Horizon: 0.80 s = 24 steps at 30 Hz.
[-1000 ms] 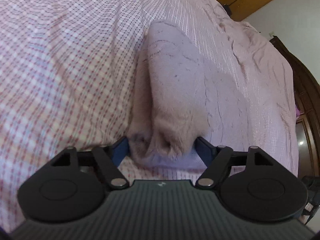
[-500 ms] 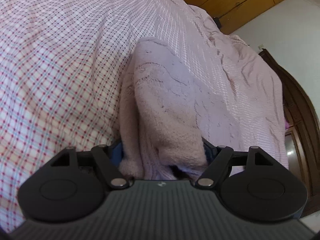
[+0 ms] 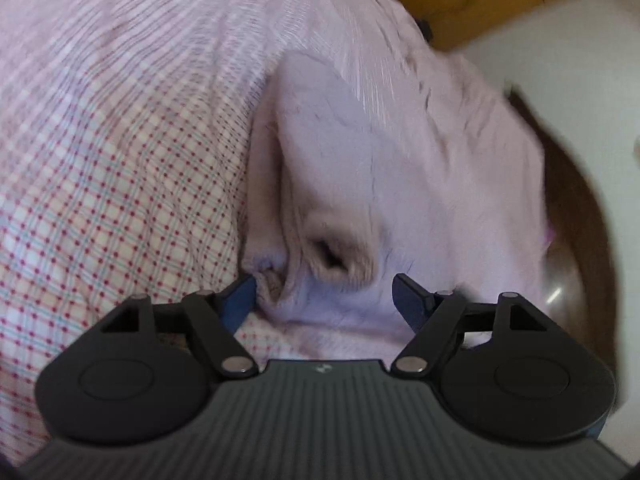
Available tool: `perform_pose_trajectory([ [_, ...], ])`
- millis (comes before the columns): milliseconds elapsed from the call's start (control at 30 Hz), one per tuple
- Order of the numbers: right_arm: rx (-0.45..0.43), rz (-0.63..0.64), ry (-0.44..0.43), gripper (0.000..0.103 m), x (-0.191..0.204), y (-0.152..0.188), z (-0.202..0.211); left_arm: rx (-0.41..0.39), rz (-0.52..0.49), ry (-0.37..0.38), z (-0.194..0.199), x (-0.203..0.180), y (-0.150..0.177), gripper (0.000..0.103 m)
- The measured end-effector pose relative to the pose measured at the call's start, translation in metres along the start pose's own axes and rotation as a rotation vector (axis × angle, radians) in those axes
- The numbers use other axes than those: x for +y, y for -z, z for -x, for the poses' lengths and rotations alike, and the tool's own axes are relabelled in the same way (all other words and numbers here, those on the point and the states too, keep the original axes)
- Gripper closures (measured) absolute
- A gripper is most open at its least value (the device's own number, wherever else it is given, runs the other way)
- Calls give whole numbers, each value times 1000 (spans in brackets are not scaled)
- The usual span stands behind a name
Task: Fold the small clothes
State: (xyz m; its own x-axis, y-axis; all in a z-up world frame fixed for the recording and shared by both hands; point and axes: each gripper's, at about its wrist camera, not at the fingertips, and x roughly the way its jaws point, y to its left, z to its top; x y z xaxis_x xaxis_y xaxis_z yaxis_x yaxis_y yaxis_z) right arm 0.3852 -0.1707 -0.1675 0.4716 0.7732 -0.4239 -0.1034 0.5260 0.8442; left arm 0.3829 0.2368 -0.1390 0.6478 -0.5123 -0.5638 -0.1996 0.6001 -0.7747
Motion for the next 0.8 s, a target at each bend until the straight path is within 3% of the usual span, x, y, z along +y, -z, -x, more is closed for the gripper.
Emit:
perform_pose_trajectory([
  [100,11,30,24,21,4,2,-3,-13,175,84,-4,23,-8,26],
  [167,17,66,46,21,10,5,-6,-16,232,69,-14,28,-13,25],
  [233,21,85,56,20,13,6,-9,-12,239,46,-22,25,-16,23],
  [300,19,76,53,20,14,7,-11,-19,219,42,-33,17,-20,15],
  [467,13,45,28,20,10,5,-7,-29,206,18,-44,10,-21,15],
  [533,9,37,24,20,8,4,-6,-50,191,-12,-34,5,-1,19],
  [600,5,34,22,19,7,4,-5,-61,137,-81,-37,-2,5,39],
  [667,-2,27,16,19,7,5,-2,-66,77,-129,-32,-5,14,48],
  [800,-6,-27,-47,20,-2,4,1,-53,30,-107,-32,-4,19,55],
])
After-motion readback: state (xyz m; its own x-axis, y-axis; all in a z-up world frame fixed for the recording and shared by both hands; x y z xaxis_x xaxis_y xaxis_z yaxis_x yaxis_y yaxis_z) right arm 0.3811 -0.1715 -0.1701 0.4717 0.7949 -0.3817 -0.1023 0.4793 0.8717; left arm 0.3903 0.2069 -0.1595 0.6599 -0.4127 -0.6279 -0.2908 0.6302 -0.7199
